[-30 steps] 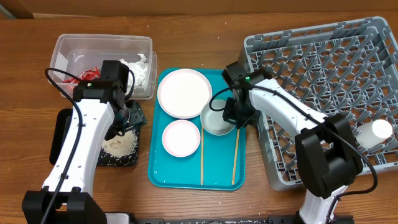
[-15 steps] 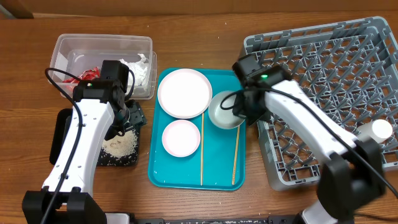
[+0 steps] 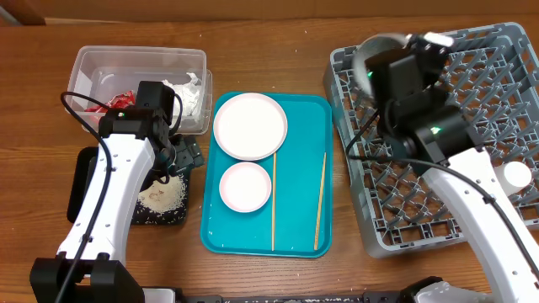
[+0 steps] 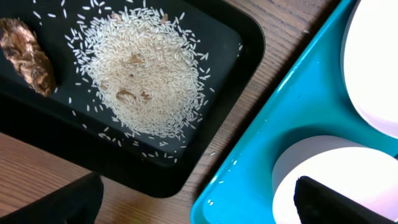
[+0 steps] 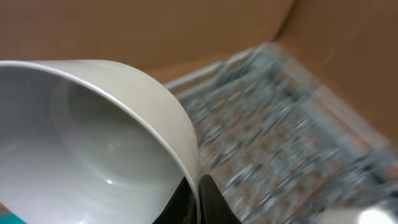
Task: Sort waste into correct bins and load items into the dishwasher
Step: 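Lift the grey bowl with right gripper and set it in the rack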
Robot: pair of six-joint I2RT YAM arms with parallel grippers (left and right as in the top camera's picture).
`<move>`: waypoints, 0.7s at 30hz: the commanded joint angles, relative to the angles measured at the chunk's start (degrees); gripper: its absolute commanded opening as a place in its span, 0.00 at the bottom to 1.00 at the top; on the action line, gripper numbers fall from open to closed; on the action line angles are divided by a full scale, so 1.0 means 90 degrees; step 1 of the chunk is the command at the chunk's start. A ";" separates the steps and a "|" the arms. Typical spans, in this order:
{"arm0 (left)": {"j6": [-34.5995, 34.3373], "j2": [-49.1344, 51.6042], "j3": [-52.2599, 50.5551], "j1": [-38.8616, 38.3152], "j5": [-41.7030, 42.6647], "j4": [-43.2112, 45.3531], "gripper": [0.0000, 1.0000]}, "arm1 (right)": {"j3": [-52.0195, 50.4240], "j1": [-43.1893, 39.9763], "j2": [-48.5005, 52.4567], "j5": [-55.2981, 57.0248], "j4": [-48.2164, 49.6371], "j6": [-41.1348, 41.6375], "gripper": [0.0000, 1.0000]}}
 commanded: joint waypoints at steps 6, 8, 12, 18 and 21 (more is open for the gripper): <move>0.0104 -0.0083 0.0068 0.0024 -0.0197 0.0066 1.00 | 0.0129 -0.1566 0.0170 0.1105 0.1107 -0.1413 0.04; 0.0253 -0.0083 0.0068 0.0024 -0.0197 0.0119 1.00 | 0.0129 -0.2025 0.0313 0.1042 0.1462 -0.1780 0.04; 0.0821 -0.0083 0.0068 0.0036 -0.0010 0.0311 1.00 | 0.0126 -0.2875 0.0770 0.0908 0.2144 -0.2829 0.04; 0.1800 -0.0085 0.0068 0.0274 0.1010 0.0576 1.00 | 0.0124 -0.3847 0.1562 0.1190 0.2591 -0.2985 0.04; 0.1991 -0.0085 0.0068 0.0415 0.1370 0.0627 1.00 | 0.0124 -0.4126 0.1982 0.1457 0.2742 -0.2982 0.04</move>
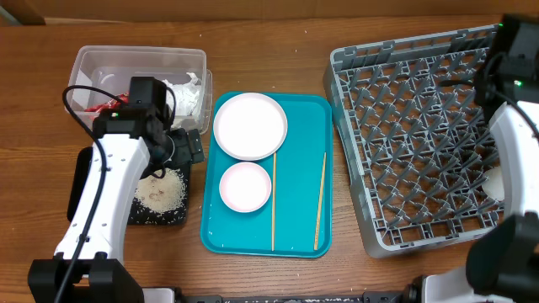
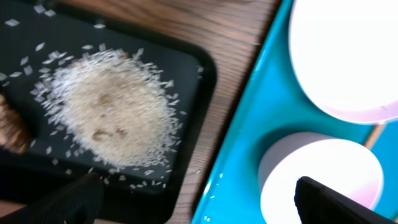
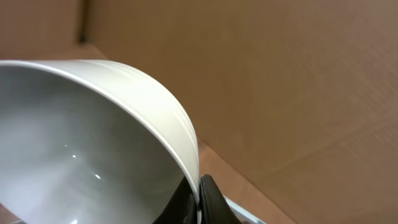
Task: Sort waste into correct bins and load items into the dishwasher
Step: 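Lift the grey bowl with right gripper and set it in the rack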
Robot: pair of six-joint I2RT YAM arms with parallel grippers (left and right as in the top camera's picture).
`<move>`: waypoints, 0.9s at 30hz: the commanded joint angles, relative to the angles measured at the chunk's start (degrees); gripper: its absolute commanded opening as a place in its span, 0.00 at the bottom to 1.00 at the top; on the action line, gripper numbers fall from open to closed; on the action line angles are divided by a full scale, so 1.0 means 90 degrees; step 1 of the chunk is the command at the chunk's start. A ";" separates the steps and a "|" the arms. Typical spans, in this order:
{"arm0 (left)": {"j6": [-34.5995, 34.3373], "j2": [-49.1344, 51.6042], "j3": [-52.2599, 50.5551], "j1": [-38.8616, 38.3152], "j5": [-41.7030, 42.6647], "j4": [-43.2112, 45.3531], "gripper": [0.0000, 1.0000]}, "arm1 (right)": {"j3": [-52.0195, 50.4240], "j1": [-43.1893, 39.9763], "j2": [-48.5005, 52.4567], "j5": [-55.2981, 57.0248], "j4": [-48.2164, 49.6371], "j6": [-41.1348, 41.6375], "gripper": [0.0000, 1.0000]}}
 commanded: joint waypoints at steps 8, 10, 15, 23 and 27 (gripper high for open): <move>0.0568 -0.0085 0.0068 0.0216 0.0537 0.0022 1.00 | 0.0112 -0.0216 0.1022 0.0379 -0.0294 0.0753 0.04; 0.0568 -0.0085 0.0068 0.0216 0.0537 0.0027 1.00 | 0.0087 -0.0185 0.1073 0.0359 -0.0381 0.0908 0.04; 0.0568 -0.0085 0.0068 0.0216 0.0537 0.0024 1.00 | -0.0141 -0.0165 0.1088 0.0177 -0.0384 0.1030 0.04; 0.0563 -0.0085 0.0068 0.0216 0.0537 0.0024 1.00 | -0.0476 -0.0070 0.1090 -0.0051 -0.0697 0.1899 0.04; 0.0563 -0.0085 0.0068 0.0216 0.0537 0.0024 1.00 | -0.0478 0.0109 0.1088 -0.0051 -0.0896 0.2016 0.04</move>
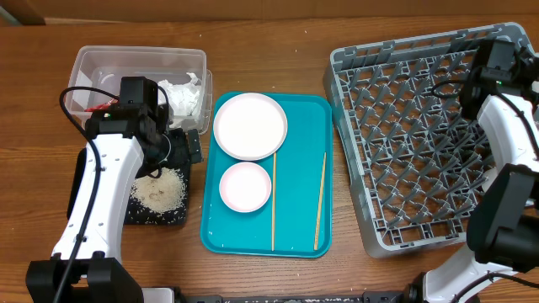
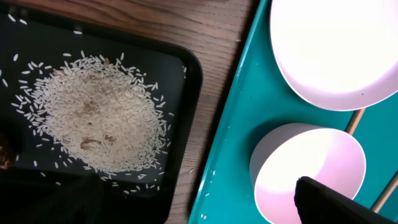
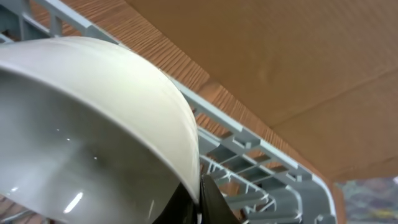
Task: Sort waste into correct bins and load items into the dishwasher
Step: 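Lift the grey bowl with right gripper and set it in the rack, then reach the right gripper to the small white plate on the teal tray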
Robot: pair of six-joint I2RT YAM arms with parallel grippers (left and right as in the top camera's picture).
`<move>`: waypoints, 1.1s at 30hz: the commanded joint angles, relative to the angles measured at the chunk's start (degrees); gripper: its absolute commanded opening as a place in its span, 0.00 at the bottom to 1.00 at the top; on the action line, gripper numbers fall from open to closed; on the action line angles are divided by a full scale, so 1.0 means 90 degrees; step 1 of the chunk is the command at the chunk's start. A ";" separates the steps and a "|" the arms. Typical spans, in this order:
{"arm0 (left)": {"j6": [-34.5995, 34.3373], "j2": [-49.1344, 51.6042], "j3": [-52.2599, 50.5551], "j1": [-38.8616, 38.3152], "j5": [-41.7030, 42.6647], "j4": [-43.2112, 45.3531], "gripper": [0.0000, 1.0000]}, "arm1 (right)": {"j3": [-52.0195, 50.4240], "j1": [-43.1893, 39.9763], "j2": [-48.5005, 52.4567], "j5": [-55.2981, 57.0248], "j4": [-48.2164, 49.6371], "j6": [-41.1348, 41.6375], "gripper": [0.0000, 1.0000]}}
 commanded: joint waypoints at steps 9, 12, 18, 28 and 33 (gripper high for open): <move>0.0117 -0.0085 0.0068 0.0044 0.0112 0.0000 1.00 | -0.0119 0.0784 -0.0027 -0.0556 -0.1411 0.0695 0.04; 0.0117 -0.0085 0.0068 0.0044 0.0114 0.0000 1.00 | -0.0119 0.0906 -0.0027 -0.0884 -0.1775 0.0833 0.05; 0.0119 -0.0085 0.0068 0.0044 0.0112 -0.0078 1.00 | -0.0051 0.0967 -0.0129 -0.1141 -0.2402 0.1168 0.14; 0.0119 -0.0085 0.0068 0.0044 0.0107 -0.0112 1.00 | 0.0971 0.0993 -0.1557 -0.3699 -0.3254 0.1110 0.46; 0.0119 -0.0085 0.0068 0.0044 0.0087 -0.0112 1.00 | 0.1090 0.1100 -0.2261 -0.7201 -0.3211 0.0437 0.56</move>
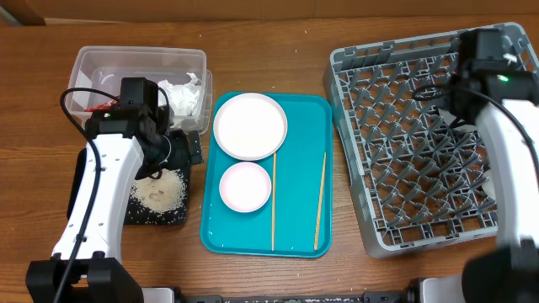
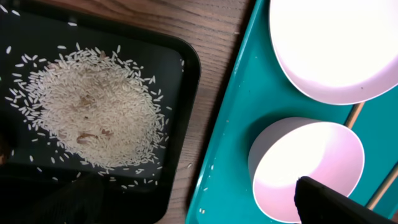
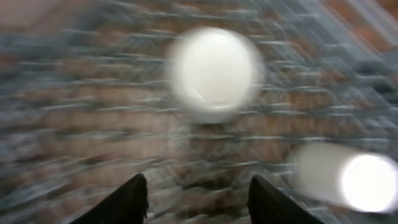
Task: Sort waste into correct bins and load items into the dishwasher
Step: 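Reach the right gripper to the small white plate on the teal tray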
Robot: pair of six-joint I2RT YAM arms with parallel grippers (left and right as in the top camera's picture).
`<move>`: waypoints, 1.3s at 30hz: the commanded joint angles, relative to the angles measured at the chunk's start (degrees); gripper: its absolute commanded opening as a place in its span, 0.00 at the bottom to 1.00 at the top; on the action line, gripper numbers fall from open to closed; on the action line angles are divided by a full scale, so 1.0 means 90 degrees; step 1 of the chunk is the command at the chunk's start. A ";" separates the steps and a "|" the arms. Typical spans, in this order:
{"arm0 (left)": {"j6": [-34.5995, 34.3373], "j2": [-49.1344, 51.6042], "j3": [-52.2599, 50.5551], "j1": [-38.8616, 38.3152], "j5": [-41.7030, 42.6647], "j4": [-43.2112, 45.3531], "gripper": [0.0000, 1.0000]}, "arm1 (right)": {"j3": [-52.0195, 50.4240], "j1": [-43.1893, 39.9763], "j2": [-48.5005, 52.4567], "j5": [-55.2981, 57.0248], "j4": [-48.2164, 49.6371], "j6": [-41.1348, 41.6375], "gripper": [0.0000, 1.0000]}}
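Note:
On the teal tray [image 1: 299, 126] lie a large white plate [image 1: 250, 126], a small white bowl [image 1: 245, 186] and two chopsticks [image 1: 273, 202]. My left gripper [image 2: 196, 186] is open and empty, over the gap between the black tray [image 2: 180, 81] of rice [image 2: 93, 118] and the teal tray; its right finger overlaps the small bowl [image 2: 305, 165]. My right gripper [image 3: 198, 179] hangs open above the grey dish rack [image 1: 404, 126]. In the blurred right wrist view a white bowl [image 3: 214, 71] and another white item [image 3: 348, 180] sit in the rack.
A clear bin [image 1: 139, 59] holding crumpled paper and a red wrapper stands at the back left, behind the black tray. The rack fills the right side of the table. Bare wood lies along the front edge.
My right gripper was shut on a white bowl's rim over the rack's far right; now it is open and a white bowl lies in the rack below. The left arm has hardly moved.
My right gripper held the white bowl over the rack's far left corner, then near the far right edge, then low over the rack's far right. Now the bowl is let go in the rack. My left gripper stayed open, shifting from over the rice toward the teal tray.

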 commanded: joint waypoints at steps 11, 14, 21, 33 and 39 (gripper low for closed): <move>-0.0002 -0.0085 0.0068 0.0068 0.0017 -0.0170 1.00 | -0.0165 0.2178 -0.0223 -0.3585 -0.0435 -0.0403 0.63; -0.0041 -0.0107 0.0070 0.0306 0.0044 -0.0340 1.00 | -0.0342 0.2926 0.0046 -0.3582 -0.0357 -0.0306 0.63; 0.0243 -0.0687 0.0075 0.1166 0.0090 -0.0612 1.00 | -0.0466 0.4019 0.0843 -0.3543 -0.0029 0.0012 0.63; 0.0240 -0.0833 0.0073 0.1530 0.0027 -0.0721 1.00 | -0.0466 0.5032 0.2290 -0.3485 0.0427 0.0440 0.56; 0.0238 -0.0833 0.0073 0.1528 0.0041 -0.0624 1.00 | -0.0466 0.5214 0.2744 -0.3458 0.0595 0.0440 0.46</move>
